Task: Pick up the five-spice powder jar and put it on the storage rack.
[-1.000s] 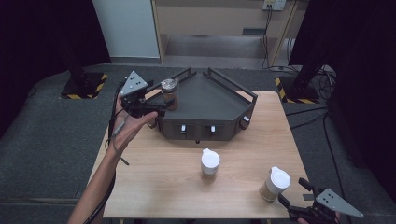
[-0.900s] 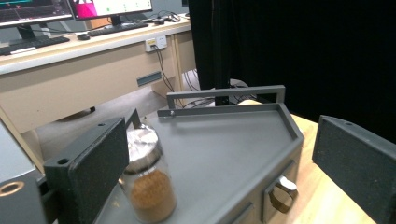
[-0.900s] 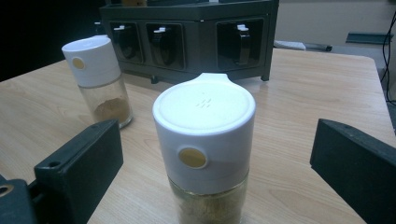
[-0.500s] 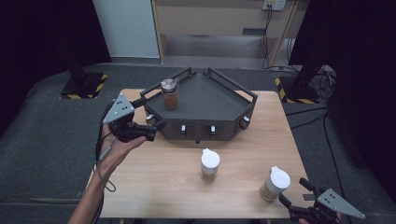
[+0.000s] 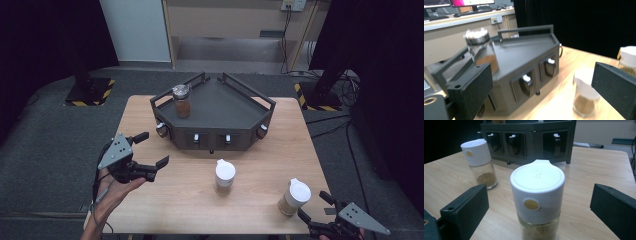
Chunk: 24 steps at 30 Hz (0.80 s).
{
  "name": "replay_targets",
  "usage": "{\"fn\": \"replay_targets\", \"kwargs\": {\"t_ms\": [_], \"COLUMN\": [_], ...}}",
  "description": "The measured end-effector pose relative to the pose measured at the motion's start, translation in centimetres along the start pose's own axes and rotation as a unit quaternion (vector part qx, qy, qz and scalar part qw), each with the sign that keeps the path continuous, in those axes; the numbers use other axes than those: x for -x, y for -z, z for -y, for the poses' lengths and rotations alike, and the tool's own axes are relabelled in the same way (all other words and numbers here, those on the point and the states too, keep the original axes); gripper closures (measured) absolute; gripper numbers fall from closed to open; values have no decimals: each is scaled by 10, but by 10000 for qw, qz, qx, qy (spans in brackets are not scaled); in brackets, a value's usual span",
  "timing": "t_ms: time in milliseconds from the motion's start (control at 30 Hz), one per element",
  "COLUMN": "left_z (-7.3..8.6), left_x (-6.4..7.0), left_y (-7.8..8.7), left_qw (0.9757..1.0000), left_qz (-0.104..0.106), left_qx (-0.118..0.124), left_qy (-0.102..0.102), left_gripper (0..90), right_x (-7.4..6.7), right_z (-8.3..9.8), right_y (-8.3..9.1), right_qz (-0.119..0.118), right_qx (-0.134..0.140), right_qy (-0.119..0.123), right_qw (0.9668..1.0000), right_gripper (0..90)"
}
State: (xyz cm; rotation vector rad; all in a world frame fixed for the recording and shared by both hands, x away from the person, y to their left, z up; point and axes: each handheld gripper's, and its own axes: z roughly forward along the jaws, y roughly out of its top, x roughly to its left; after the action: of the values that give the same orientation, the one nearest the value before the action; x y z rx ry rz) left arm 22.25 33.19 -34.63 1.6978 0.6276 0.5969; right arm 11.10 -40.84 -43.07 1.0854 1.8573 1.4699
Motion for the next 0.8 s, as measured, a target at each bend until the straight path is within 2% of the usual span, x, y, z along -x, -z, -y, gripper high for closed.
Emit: {"fn": "replay_targets", "kwargs": {"t_ms": [133,300,433,500,633,800], "left_z": [17,30,44,51,64,81], "left_x": [4,9,10,11,15,16], "left_y": [7,13,18,20,24,29], "left_qw": [10000,9999,9998,9999,9998,9995], "left_qz": [81,118,142,127,49,46], "left_qx": [25,-22,22,-14,-1,-48], "left_qy": [43,12,126,113,200,320], "left_gripper": [24,24,24,24,24,25], "right_x": [0,0,0,0,0,1], "right_z": [0,0,0,0,0,0], "right_y": [0,0,1,2,2,0], "right_qz": [-21,-43,-20,-6,-16,-54], "right_qx": [12,6,23,34,43,18], "right_qy": [20,28,19,-12,-28,14], "right_qw": [10000,10000,10000,10000,10000,10000], "right_gripper": [19,18,18,19,20,16]}}
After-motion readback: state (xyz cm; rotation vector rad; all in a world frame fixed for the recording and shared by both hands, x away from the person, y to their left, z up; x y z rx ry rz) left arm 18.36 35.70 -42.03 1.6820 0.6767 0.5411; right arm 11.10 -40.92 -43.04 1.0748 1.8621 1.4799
